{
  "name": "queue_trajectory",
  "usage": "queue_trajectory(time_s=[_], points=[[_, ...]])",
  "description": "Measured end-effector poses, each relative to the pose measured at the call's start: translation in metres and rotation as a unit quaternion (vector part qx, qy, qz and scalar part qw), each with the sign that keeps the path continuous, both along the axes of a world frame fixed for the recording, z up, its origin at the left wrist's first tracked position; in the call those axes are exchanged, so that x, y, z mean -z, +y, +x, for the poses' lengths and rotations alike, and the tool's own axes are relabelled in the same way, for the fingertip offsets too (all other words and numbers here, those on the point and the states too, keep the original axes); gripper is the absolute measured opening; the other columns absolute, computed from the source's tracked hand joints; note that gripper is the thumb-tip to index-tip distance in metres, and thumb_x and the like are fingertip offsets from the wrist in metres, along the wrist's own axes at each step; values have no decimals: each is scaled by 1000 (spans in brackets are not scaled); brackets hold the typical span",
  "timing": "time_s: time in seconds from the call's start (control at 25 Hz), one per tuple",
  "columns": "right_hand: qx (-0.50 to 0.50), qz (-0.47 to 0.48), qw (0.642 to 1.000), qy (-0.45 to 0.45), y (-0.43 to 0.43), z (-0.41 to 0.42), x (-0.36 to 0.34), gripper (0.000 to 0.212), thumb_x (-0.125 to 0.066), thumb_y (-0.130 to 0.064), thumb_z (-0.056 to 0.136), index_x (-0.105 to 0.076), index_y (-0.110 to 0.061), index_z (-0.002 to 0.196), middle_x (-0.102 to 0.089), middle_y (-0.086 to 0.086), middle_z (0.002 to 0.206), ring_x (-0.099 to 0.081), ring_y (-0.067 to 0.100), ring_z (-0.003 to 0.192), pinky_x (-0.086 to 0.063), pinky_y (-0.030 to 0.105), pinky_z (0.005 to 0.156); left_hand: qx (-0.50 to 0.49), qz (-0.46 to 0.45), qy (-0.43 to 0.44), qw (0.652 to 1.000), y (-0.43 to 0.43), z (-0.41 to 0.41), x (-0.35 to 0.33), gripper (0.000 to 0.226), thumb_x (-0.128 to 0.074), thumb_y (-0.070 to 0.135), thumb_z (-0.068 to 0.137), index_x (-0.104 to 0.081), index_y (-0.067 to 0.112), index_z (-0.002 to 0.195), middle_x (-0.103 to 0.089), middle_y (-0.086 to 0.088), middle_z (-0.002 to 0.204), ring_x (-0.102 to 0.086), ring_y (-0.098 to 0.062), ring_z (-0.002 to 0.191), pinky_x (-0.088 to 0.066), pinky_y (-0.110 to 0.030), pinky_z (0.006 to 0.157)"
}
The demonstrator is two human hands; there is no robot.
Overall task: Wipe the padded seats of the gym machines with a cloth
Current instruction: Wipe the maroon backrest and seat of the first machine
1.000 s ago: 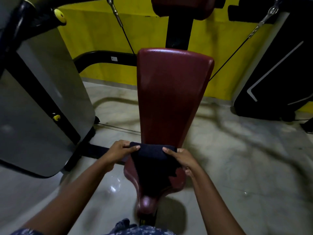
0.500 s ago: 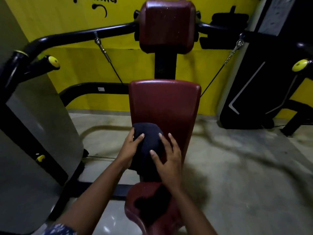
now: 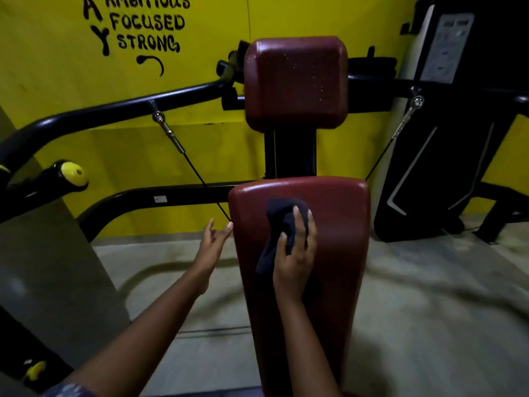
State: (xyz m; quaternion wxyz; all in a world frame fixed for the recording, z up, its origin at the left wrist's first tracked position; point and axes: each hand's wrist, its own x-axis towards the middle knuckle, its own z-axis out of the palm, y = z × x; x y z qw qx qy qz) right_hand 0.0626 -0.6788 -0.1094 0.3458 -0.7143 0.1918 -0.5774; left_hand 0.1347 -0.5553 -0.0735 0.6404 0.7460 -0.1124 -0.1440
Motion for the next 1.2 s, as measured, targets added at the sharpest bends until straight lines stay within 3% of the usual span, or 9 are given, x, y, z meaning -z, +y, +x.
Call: queue_trajectory(time_s=[0.08, 0.16, 0.28, 0.44, 0.68, 0.8, 0.92, 1.04, 1.2], points=[[18, -99, 986, 132, 0, 44, -7, 54, -41, -34, 92, -24, -37, 143, -25, 8, 153, -27, 22, 136, -35, 43, 106, 15, -5, 32, 999, -14, 26, 5, 78, -42, 59, 86, -6, 32, 151, -13, 3, 159, -17, -20, 145, -18, -45, 113], [48, -188, 950, 244, 0, 73, -1, 61, -38, -46, 86, -25, -38, 145, -22, 7, 155, -20, 24, 140, -32, 57, 103, 64, -24, 39, 997, -29, 42, 9, 76, -38, 63, 83, -15, 32, 149, -22, 6, 156, -25, -14, 141, -21, -37, 111], [66, -267, 916, 293, -21, 83, 8, 74, -39, -53, 72, -28, -38, 144, -20, 7, 155, -16, 25, 142, -31, 60, 101, 88, -69, 25, 993, -42, 47, 14, 41, -40, 46, 93, -33, 36, 132, -43, 9, 137, -43, -7, 120, -33, -26, 98], [77, -320, 904, 271, -72, 76, -3, 69, -43, -60, 77, -31, -38, 142, -27, 6, 154, -19, 22, 141, -32, 59, 101, 39, -82, 6, 996, -55, 52, 31, 96, -57, 79, 60, -16, 48, 141, -25, 2, 153, -30, -19, 138, -32, -45, 111], [211, -71, 953, 204, -117, 73, -25, 63, -39, -60, 81, -47, -30, 136, -35, 10, 149, -32, 31, 138, -34, 63, 101, 52, -53, 5, 997, -58, 54, 32, 115, -60, 75, 49, 3, 51, 143, -10, 10, 154, -16, -18, 142, -25, -51, 115], [147, -189, 942, 236, -44, 93, -12, 63, -38, -57, 82, -40, -33, 140, -31, 10, 151, -26, 29, 139, -32, 60, 102, 46, -86, 7, 995, -57, 58, 34, 114, -62, 72, 49, -5, 47, 144, -19, 7, 152, -26, -16, 140, -28, -46, 115], [110, -262, 925, 251, -59, 88, -5, 65, -39, -57, 82, -35, -34, 142, -29, 8, 153, -23, 26, 140, -33, 57, 101, 78, -90, 3, 993, -53, 61, 41, 106, -66, 70, 54, -4, 56, 138, -23, 8, 152, -34, -14, 136, -32, -45, 113], [209, -114, 951, 196, -105, 63, 6, 62, -41, -57, 84, -40, -30, 140, -32, 9, 151, -31, 30, 138, -32, 57, 102, 114, -60, 12, 992, -46, 59, 59, 113, -71, 65, 54, -1, 54, 142, -29, 9, 150, -41, -12, 131, -37, -41, 109], [309, 120, 941, 70, -86, 47, 52, 60, -50, -52, 85, -49, -19, 135, -38, 18, 146, -36, 37, 134, -34, 56, 101, 142, -52, 36, 988, -42, 53, 76, 102, -70, 60, 69, -3, 44, 145, -32, 11, 148, -40, -11, 130, -36, -31, 103]])
